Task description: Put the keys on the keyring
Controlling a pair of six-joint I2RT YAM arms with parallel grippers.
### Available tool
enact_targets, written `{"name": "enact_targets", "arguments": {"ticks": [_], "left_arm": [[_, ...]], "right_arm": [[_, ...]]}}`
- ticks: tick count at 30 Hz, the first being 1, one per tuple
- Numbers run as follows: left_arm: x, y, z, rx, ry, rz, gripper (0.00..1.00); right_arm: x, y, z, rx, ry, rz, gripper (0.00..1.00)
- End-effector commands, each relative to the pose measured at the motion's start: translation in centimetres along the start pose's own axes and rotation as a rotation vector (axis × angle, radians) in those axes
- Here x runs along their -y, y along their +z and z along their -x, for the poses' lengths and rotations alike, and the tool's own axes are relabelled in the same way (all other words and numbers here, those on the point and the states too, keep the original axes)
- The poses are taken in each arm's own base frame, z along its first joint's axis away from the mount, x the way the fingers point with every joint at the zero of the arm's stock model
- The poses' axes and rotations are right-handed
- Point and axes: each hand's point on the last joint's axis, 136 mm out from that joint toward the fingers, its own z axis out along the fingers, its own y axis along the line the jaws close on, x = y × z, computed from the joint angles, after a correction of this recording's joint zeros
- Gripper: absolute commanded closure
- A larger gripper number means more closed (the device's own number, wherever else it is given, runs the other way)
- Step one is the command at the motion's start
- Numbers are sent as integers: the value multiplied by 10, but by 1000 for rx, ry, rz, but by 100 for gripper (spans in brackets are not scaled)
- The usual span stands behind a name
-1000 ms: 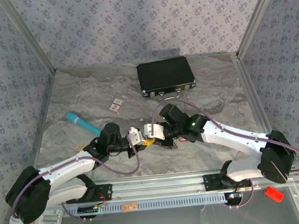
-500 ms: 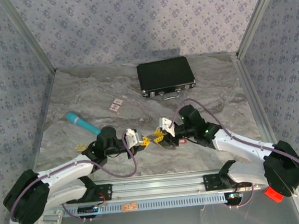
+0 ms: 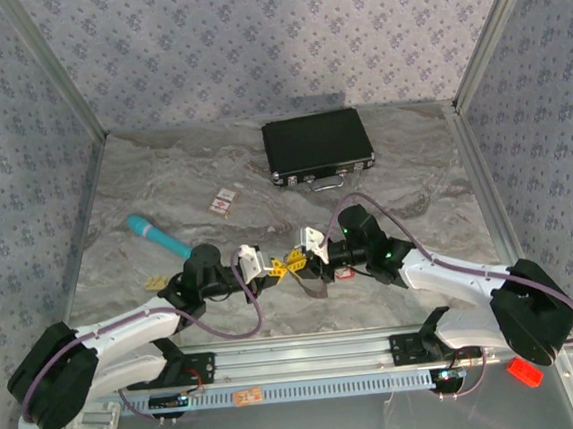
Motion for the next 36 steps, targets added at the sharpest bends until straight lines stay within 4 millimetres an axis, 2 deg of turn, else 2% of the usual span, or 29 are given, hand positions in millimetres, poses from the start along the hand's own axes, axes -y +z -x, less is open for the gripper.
{"name": "enact_targets", "arguments": {"ticks": [1,3,5,6,8,10,15,19,24,31,36], "left_arm": [[1,0,12,52,15,-11,100],[0,0,12,54,15,-9,100],[-1,0,12,54,13,1,99],[-3,0,12,51,8,13,95],[-10,-1,11,38,-7,53,77],[-13,-3,8,14,-14,79,73],[-13,-11,3,-58,-21,96,73],[-15,-14,4,-63,-17,116,72],[-13,-13,9,-47,-8,98,73],[-5,-11,18,-10,9,49,74],[0,-9,16,-11,3,9,75]], "right_arm": [[-3,4,7,25,-3,26,86],[-3,5,7,28,-1,32,90],[-3,6,9,29,-1,38,100],[-2,7,9,24,1,36,100],[0,6,8,-5,2,22,100],[2,5,2,-75,-10,-5,100],[2,-2,-18,-338,-88,-49,100],[0,-7,-22,-448,-140,-58,100],[-4,-5,-9,-454,-179,-43,100],[-5,2,-3,-467,-194,-30,100],[-3,7,3,-450,-195,-35,100]]}}
